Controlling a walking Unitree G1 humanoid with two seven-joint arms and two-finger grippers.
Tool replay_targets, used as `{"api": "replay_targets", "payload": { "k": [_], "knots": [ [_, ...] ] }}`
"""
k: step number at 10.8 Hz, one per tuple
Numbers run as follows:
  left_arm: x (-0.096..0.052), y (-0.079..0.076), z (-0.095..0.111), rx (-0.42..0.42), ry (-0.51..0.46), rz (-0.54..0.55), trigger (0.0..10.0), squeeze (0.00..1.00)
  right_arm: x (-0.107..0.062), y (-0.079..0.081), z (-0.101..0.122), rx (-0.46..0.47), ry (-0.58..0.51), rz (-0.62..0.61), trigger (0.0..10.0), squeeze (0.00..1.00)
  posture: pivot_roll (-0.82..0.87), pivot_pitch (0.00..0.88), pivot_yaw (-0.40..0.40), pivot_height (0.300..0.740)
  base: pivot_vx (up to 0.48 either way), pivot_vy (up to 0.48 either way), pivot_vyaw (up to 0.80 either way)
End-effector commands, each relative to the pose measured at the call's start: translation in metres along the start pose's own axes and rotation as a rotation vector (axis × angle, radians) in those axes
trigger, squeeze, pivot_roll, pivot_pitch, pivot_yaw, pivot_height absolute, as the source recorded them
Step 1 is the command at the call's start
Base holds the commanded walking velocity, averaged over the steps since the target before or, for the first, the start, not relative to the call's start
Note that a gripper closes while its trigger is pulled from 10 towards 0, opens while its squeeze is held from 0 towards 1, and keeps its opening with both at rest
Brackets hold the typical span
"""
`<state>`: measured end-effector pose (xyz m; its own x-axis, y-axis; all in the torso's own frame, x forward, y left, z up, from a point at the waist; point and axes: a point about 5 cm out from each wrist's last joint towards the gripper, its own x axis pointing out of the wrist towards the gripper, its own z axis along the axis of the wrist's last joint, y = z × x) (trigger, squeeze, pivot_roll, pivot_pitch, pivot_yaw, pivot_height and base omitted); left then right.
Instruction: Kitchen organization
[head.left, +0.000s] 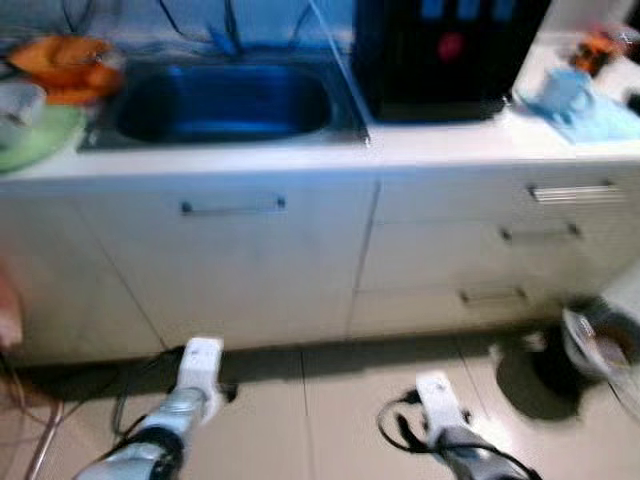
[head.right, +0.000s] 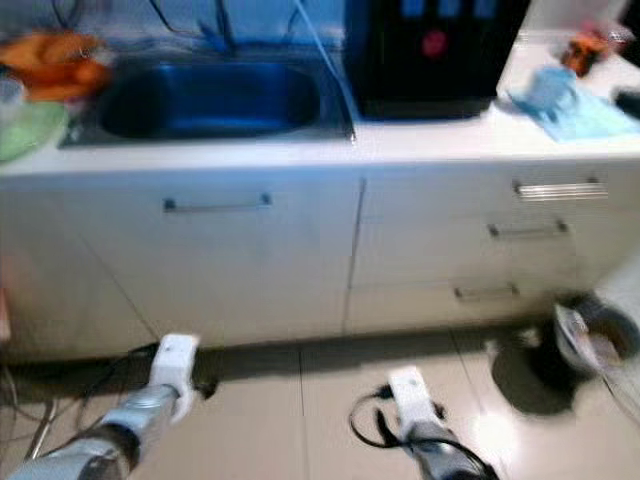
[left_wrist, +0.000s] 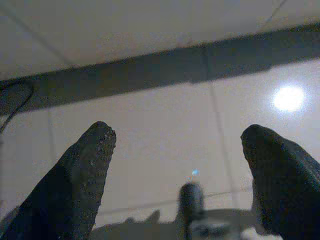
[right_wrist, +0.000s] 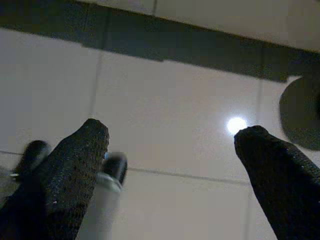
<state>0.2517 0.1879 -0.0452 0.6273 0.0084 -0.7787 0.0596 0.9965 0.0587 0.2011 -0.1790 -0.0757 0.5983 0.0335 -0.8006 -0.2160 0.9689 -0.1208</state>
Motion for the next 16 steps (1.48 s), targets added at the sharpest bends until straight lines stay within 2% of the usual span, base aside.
{"api": "replay_targets", "payload": {
  "k": [1,3,4,11,15,16],
  "knots": [
    [-0.0007,0.0058,-0.0012,0.012,0.008,0.015,10.0,0.00,0.0009,-0.0005,0.0049,-0.008,-0.009,-0.004,10.0,0.00,0.02,0.000,-0.048,0.740,0.439,0.000,0.00],
    [-0.0007,0.0060,-0.0012,0.011,0.011,0.017,10.0,0.00,0.0010,-0.0016,0.0059,-0.011,-0.009,-0.007,10.0,0.00,0.02,0.000,-0.050,0.740,0.369,0.184,0.00],
    [-0.0006,0.0050,-0.0015,-0.009,0.011,0.009,10.0,0.00,0.0010,-0.0021,0.0062,-0.015,-0.009,-0.008,10.0,0.00,0.02,0.000,-0.051,0.740,0.000,0.439,0.00],
    [-0.0005,0.0054,-0.0015,0.024,0.027,0.021,10.0,0.00,0.0010,-0.0026,0.0065,-0.021,-0.009,-0.010,10.0,0.00,0.02,0.000,-0.050,0.740,0.000,0.389,0.00],
    [-0.0002,0.0027,-0.0007,0.025,0.012,0.016,10.0,0.00,0.0004,-0.0042,0.0040,-0.028,-0.003,-0.009,10.0,0.00,-0.01,0.000,-0.055,0.740,0.000,0.000,0.00],
    [-0.0003,0.0026,-0.0018,0.016,0.019,0.012,10.0,0.00,0.0006,-0.0075,0.0072,-0.030,-0.012,-0.022,10.0,0.00,-0.05,0.000,-0.010,0.740,0.000,0.000,0.00]
  ]
}}
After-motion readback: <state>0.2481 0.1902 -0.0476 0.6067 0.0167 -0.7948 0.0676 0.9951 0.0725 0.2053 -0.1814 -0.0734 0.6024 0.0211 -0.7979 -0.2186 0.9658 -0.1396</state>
